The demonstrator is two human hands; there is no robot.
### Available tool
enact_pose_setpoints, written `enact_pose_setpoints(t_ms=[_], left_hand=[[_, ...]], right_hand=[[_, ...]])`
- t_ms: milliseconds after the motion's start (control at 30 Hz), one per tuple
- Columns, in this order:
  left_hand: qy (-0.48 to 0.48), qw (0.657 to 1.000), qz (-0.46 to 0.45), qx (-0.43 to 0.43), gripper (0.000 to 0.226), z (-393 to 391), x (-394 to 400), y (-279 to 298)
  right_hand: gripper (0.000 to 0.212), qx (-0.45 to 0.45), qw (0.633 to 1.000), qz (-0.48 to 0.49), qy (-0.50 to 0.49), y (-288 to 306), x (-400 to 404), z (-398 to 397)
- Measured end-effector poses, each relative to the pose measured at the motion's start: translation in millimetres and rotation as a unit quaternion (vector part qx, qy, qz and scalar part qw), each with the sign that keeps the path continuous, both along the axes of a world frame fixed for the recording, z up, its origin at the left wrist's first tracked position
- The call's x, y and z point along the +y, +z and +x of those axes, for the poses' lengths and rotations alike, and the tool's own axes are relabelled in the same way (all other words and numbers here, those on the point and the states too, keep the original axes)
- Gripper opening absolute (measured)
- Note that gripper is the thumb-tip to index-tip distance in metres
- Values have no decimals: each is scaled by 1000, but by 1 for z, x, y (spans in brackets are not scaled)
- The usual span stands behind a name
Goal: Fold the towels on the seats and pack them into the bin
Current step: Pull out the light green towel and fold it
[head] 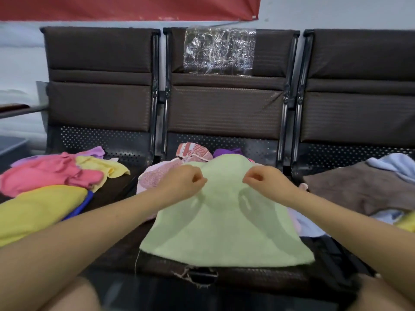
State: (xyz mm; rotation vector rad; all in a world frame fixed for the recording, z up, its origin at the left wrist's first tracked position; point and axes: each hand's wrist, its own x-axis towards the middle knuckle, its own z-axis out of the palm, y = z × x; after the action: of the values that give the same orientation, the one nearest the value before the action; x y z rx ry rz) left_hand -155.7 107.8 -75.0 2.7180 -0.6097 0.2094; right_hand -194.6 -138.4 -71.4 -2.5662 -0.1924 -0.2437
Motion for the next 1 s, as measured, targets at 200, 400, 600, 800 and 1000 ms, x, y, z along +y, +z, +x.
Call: enact_pose_setpoints(t_ms=[200,400,600,800,1000], left_hand=[[-172,967,89,165,22,-70,-10,-30],[-220,955,130,147,10,-89,-6,-42],[-212,961,175,46,37,-101,-15,-49],[-134,990,39,-16,28,-84,-18,-54],[-158,984,60,-53,42,-68,-11,-42]], right_hand=[[20,191,957,-114,188,-12,7,-73],[35,209,930,-204,222,-34,5,-90],[15,136,940,-223,218,-33,14,-82],[28,91,970,-166,153,-19,14,-72],[20,107,941,-273,171,-23,15,-56]])
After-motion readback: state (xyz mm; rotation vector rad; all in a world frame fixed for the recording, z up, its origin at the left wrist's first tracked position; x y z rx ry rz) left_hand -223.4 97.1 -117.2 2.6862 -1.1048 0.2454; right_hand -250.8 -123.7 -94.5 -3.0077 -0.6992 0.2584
